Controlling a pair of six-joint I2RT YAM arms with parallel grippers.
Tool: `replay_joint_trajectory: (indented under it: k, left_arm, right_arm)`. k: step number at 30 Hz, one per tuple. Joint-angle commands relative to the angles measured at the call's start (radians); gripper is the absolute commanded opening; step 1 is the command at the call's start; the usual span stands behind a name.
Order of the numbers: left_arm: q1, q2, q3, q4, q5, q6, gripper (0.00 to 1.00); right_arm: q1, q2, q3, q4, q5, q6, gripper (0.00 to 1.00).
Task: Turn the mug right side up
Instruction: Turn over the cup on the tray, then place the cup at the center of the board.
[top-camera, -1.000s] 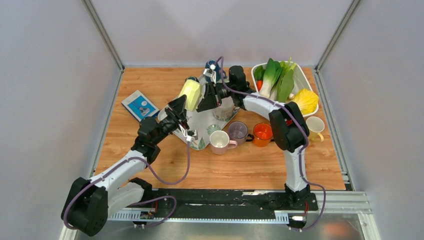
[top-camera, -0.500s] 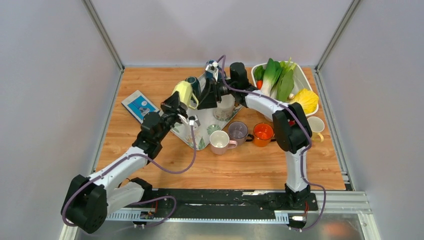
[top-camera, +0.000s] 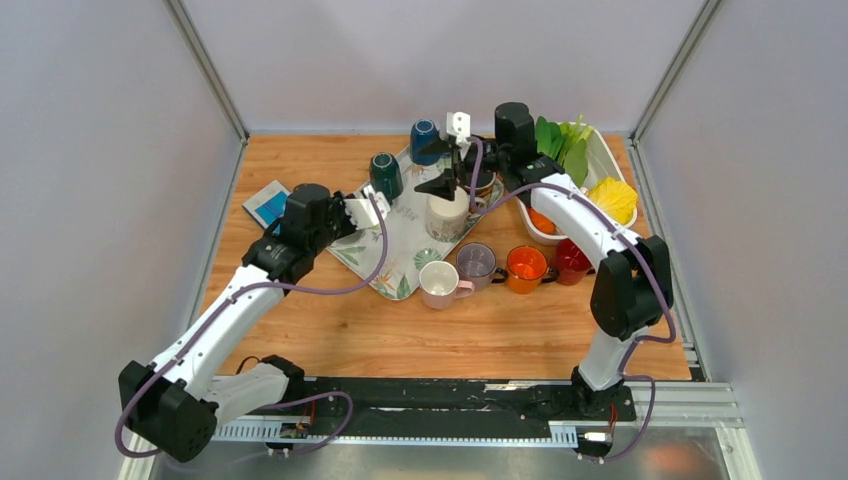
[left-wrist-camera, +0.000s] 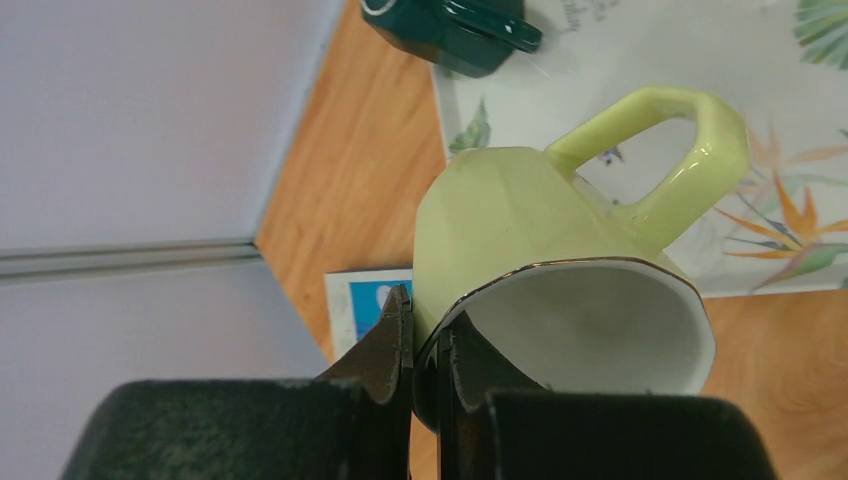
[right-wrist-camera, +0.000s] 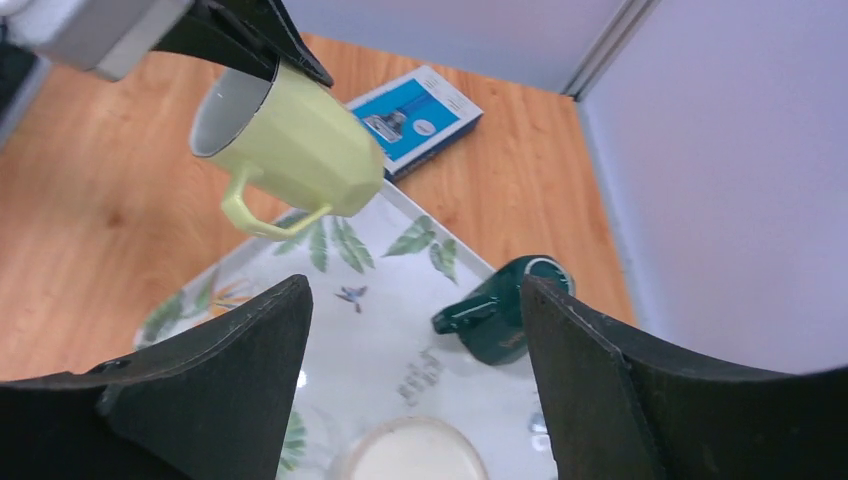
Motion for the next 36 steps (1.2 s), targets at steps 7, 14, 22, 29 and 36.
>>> replay_joint_trajectory:
  k: [7, 14, 22, 29, 36]
  left_arm:
    - [0.074, 0.200, 0.270, -0.285, 0.195, -0.408, 0.00]
    - [0.080, 0.250, 0.305, -0.265, 0.205, -0.471, 0.00]
    - [0.086, 0.261, 0.314, -0.258, 0.239, -0.512, 0.00]
    - [0.131, 0.256, 0.313, -0.254, 0.332, -0.595, 0.00]
    - [0.160, 0.278, 0.348, -0.253, 0.378, -0.623, 0.01]
  right_arm:
    - [0.143, -0.082, -0.041, -0.443, 0.317, -0.609, 0.70]
    - [0.225, 0.008, 0.025, -0.537, 0.360, -0.566, 0.62]
    - [0.310, 0.137, 0.124, -0.487, 0.460, -0.495, 0.56]
    - [0.342, 0.147, 0.103, -0.469, 0.461, -0.504, 0.40]
    - [0.344, 0.161, 0.097, -0.471, 0.486, -0.519, 0.05]
